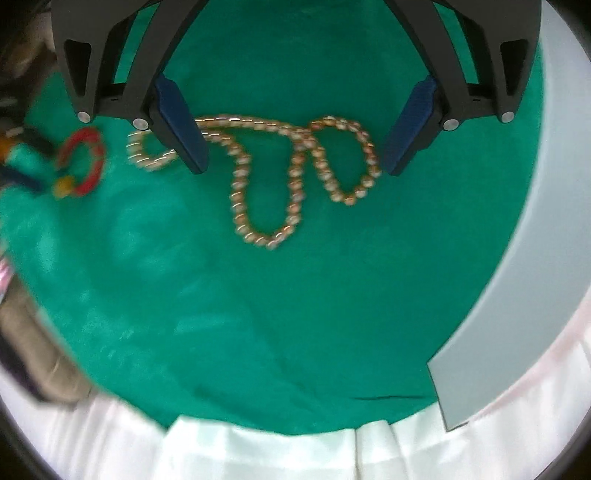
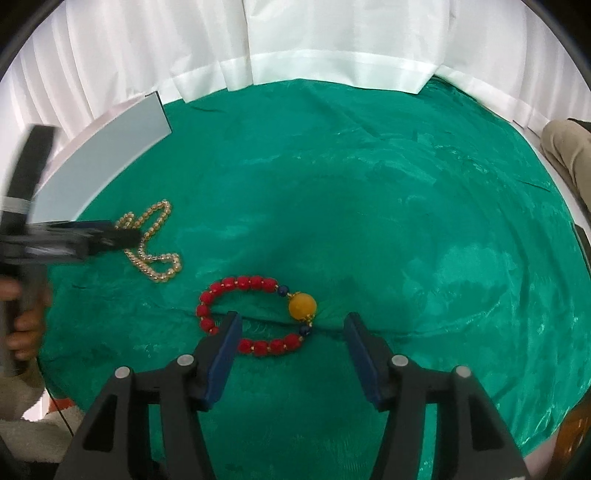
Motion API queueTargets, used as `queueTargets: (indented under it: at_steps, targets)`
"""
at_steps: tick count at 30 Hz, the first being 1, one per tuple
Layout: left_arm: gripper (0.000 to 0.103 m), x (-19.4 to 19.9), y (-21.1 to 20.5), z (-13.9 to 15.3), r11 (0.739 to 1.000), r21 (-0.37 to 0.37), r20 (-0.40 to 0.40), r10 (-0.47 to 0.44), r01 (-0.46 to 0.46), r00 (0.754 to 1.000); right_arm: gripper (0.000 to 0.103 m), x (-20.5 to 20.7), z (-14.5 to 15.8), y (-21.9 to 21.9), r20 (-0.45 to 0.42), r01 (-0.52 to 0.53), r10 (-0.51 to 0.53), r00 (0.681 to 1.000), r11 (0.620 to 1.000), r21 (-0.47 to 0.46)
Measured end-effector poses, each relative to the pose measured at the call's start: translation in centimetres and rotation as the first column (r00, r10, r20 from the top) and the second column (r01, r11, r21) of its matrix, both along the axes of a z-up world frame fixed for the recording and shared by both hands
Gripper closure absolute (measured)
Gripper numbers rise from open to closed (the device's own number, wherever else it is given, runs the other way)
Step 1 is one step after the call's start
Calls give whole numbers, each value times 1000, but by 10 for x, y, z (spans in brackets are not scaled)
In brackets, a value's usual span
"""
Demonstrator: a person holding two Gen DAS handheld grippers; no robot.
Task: Organize jewelry
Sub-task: 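Grasp the pearl necklace with the left tool while the right tool holds the red bracelet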
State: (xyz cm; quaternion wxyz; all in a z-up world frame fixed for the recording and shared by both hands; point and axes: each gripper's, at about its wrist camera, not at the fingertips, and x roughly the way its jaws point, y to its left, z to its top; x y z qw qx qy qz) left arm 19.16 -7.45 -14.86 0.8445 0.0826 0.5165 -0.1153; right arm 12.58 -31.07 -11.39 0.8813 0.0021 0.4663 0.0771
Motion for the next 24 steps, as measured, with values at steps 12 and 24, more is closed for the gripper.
queueTargets:
  at_steps: [12, 24]
  targets:
    - [98, -20, 54, 19, 980, -199, -11, -10, 7, 1000, 44, -5, 3, -23, 8, 67, -67, 998, 997, 48]
    - [98, -46, 107, 49, 908, -411, -4, 84, -78, 996, 44, 4, 21, -38, 28, 74, -76, 997, 995, 60]
